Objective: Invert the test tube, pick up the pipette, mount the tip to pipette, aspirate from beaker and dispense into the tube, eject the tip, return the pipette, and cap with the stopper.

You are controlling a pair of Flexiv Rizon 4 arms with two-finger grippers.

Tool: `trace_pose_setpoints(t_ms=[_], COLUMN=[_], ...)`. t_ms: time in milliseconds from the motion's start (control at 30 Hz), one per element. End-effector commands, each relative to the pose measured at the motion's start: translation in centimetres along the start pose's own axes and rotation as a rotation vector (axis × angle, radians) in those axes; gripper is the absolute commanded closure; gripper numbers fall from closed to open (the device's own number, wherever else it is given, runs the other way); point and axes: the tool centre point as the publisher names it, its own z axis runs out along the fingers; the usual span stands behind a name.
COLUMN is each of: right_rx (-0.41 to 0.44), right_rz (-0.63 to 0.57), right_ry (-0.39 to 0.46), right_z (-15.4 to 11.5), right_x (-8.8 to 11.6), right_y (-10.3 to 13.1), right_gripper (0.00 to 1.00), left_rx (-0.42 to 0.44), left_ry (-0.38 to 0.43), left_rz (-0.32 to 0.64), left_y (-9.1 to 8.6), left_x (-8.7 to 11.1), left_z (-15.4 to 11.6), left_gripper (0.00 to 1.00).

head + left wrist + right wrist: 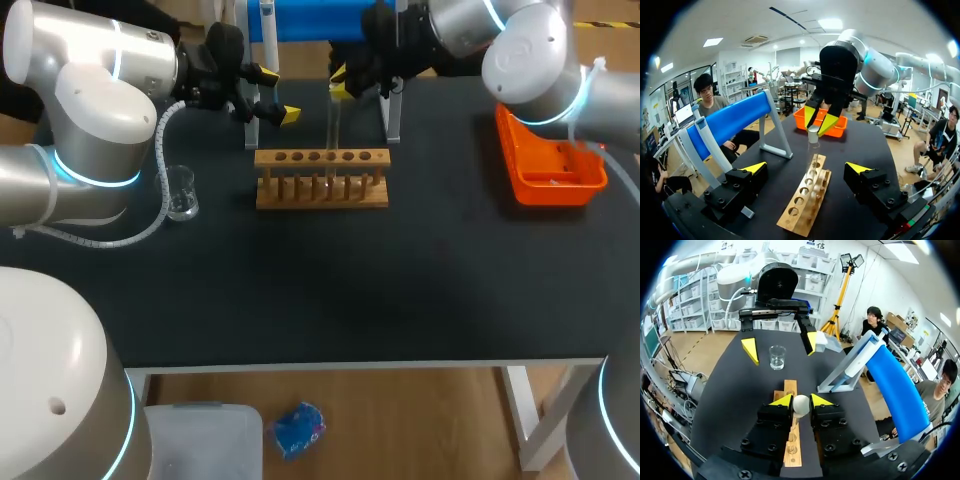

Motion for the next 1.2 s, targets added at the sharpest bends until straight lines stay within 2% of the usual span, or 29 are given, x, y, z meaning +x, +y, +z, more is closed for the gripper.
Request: trace_pose_setpoints(t_ms=[33, 500, 1200], right_rx=[0.001, 0.011, 0.025], right_rz=[-0.002, 0.007, 0.031], right_ry=[0.0, 0.024, 0.038], right_z=[-0.2, 0.9, 1.3], right_x=[-0.1, 0.4, 1.2], right_y=[0.1, -0.6, -1.7], right_gripper=[1.0, 1.0, 1.0], left_rx=[-0.004, -0.004, -0.004], left_ry=[0.005, 0.005, 0.005], left_rz=[-0.001, -0.001, -0.001], left_y=[-0.1, -0.1, -0.1], left_x=[-0.1, -0.1, -0.1], left_z=[0.0, 0.0, 0.0], left_gripper=[0.0, 0.0, 0.0])
